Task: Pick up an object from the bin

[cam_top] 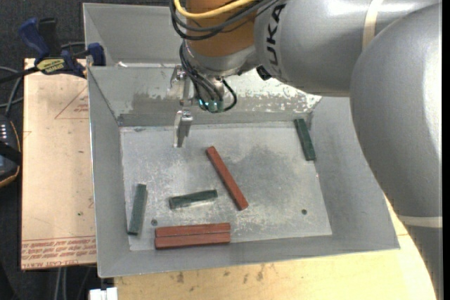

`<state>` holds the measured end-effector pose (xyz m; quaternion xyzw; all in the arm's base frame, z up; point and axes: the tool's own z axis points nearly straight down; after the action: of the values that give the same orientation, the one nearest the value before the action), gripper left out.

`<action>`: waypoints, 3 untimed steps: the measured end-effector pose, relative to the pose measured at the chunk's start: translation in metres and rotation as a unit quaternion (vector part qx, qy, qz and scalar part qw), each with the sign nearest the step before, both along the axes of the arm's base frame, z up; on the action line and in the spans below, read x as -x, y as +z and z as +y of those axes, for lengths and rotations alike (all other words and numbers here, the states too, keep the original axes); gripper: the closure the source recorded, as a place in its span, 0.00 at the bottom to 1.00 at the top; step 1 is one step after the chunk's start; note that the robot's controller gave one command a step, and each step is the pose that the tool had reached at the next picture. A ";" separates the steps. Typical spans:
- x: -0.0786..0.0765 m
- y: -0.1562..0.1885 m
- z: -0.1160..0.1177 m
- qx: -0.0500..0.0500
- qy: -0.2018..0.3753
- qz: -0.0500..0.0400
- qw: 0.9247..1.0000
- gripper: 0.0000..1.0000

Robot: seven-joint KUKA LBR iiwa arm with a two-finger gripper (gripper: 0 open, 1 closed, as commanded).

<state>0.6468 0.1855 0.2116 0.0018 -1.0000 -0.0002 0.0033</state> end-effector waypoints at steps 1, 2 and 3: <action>-0.002 0.005 -0.001 -0.001 -0.002 -0.004 1.000 0.00; 0.037 -0.062 -0.011 -0.001 0.072 -0.004 0.997 0.00; 0.077 -0.070 -0.033 -0.001 0.241 -0.003 0.971 0.00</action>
Offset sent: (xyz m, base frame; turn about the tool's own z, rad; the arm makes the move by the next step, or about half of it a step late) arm -0.0817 -0.0249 -0.1416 -0.3161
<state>0.5702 0.1526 0.1416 0.2428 -0.9701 -0.0005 -0.0001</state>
